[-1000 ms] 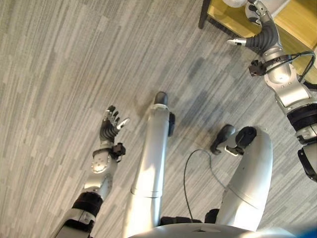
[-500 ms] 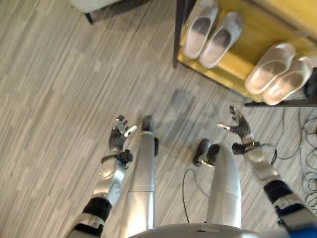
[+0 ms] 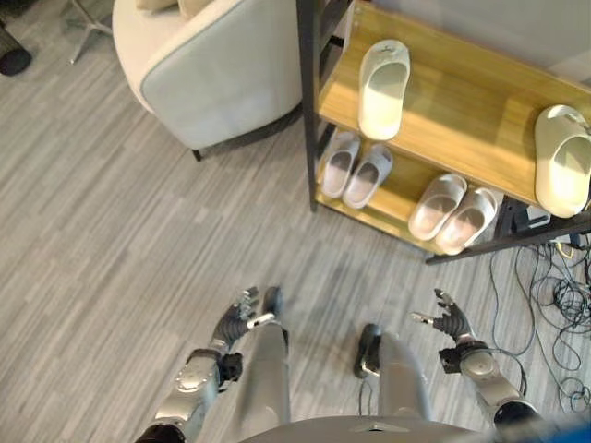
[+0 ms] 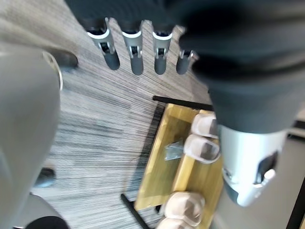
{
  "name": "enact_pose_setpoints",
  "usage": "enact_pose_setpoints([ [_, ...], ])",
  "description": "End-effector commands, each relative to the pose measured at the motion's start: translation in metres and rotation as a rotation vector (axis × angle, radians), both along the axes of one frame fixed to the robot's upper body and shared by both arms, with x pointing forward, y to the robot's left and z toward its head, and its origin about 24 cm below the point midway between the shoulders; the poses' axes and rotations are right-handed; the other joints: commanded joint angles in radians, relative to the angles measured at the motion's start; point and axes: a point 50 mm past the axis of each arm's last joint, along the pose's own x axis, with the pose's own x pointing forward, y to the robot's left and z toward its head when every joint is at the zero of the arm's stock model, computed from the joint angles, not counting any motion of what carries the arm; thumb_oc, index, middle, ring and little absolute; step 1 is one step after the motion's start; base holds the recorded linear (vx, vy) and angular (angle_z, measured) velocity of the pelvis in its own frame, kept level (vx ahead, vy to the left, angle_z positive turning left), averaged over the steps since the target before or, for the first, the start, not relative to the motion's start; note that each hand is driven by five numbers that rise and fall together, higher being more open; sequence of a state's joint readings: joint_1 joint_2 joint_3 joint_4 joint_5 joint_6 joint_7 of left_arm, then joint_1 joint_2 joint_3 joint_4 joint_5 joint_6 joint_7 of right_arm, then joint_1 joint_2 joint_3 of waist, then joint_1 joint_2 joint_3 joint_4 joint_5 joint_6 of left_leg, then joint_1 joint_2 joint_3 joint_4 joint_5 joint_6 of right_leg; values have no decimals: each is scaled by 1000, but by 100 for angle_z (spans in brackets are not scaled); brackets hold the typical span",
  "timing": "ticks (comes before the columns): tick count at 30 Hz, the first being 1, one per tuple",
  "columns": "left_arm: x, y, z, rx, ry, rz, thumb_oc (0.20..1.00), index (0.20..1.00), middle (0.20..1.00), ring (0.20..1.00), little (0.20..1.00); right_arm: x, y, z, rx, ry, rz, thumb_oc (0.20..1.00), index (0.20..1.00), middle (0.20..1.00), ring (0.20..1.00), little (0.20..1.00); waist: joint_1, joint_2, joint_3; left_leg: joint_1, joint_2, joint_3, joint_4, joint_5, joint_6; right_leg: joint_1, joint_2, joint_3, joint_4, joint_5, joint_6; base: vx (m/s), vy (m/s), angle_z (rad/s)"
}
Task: Arrange the slippers neatly on the shoe rack.
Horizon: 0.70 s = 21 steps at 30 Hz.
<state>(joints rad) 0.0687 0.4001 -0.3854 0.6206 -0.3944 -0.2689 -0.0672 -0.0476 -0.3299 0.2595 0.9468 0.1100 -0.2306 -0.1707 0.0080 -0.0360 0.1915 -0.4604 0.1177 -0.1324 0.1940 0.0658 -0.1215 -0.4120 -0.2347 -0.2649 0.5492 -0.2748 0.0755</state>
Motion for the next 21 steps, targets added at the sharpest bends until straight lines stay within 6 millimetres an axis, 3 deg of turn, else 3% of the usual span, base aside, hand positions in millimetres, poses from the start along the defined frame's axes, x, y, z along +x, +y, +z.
enact_pose_setpoints([
  [1,19,-12,12,50,-102,-56,1000,1000,1000,1000,1000,1,-16,7,-54,-18,-3,1000,1000,1000,1000,1000,-12,47,20,79,61,-12,-87,57,-51,54,-1,31,-118,125,102,115,-81,-17],
  [5,27,-21,14,82,-135,-71,1000,1000,1000,1000,1000,-23,-21,-7,-62,82,-23,1000,1000,1000,1000,1000,-28,61,-33,270,103,33,-172,71,-55,211,33,50,-234,153,108,143,-120,-31],
  [9,29,-26,18,72,-155,-68,1000,1000,1000,1000,1000,-53,-29,-15,-55,157,-34,1000,1000,1000,1000,1000,-55,82,-77,425,141,65,-227,128,-77,347,86,72,-322,151,92,155,-179,-36],
  [13,28,-31,18,51,-155,-60,1000,1000,1000,1000,1000,-67,-33,-18,-66,185,-44,1000,1000,1000,1000,1000,-72,100,-89,460,158,79,-231,177,-89,402,119,79,-380,143,71,25,-122,-20],
  [17,28,-32,19,26,-160,-20,1000,1000,1000,1000,1000,-74,-31,-19,-77,201,-23,1000,1000,1000,1000,1000,-74,97,-80,456,176,72,-175,207,-90,460,140,83,-440,144,49,17,-147,-15],
  [21,31,-36,23,6,-183,-6,1000,1000,1000,1000,1000,-75,-32,-20,-104,220,16,1000,1000,1000,1000,1000,-57,87,-54,413,127,35,-75,182,-56,498,137,103,-479,149,37,65,-61,-28],
])
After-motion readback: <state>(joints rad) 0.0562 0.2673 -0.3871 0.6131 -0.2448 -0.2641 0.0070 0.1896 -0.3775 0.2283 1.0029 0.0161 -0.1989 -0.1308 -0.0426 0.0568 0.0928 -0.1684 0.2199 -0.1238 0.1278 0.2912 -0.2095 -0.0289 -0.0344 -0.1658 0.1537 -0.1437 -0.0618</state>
